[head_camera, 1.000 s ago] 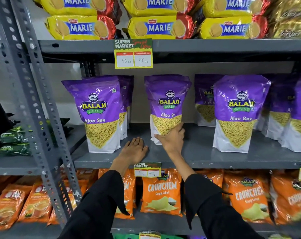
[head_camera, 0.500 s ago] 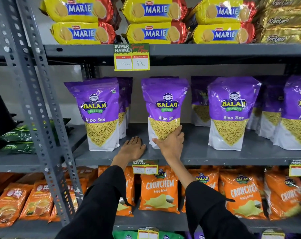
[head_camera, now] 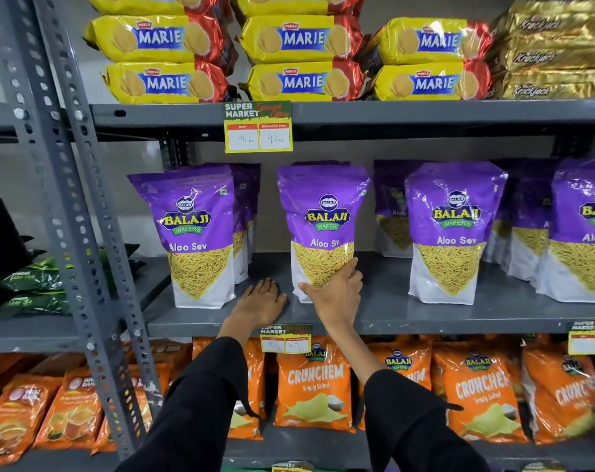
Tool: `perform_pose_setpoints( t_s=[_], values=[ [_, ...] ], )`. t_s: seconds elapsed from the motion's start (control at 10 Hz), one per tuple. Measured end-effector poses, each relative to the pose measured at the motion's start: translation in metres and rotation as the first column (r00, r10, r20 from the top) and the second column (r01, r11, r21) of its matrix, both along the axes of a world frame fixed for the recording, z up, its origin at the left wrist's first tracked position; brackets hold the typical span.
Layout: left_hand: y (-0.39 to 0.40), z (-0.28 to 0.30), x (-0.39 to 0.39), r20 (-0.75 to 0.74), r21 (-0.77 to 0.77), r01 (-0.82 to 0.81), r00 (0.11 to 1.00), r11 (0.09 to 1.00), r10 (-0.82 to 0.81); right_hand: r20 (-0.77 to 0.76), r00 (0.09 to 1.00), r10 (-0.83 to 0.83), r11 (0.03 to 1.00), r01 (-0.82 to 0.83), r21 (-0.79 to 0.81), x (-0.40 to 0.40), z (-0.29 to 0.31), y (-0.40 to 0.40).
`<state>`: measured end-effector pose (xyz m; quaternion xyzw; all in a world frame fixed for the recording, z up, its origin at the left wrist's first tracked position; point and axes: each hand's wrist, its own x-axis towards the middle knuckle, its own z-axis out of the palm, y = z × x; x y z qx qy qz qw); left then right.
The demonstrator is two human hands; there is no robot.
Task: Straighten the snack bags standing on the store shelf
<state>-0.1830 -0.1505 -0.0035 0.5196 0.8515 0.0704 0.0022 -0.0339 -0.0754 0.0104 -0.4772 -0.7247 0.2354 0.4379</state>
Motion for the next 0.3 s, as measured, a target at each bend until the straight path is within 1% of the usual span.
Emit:
perform_pose_setpoints(
  t_s=[0.1, 0.2, 0.3],
  values=[
    [0.001, -0.001, -0.001, -0.005, 0.007, 0.007, 1.000, 1.000, -0.007, -0.004, 1.000, -0.007, 1.000, 0.007, 0.006, -0.001, -0.005, 0.000],
    [0.000, -0.001, -0.001, 0.009, 0.019, 0.002, 1.000, 1.000, -0.003, 0.008, 1.000, -0.001, 1.000, 0.001, -0.006, 0.003, 0.004, -0.003],
    [0.001, -0.003, -0.001, 0.000, 0.080, 0.009, 1.000, 0.997, -0.009, -0.059, 0.998, 0.003, 1.000, -0.001, 0.028, 0.008, 0.001, -0.010]
  ],
)
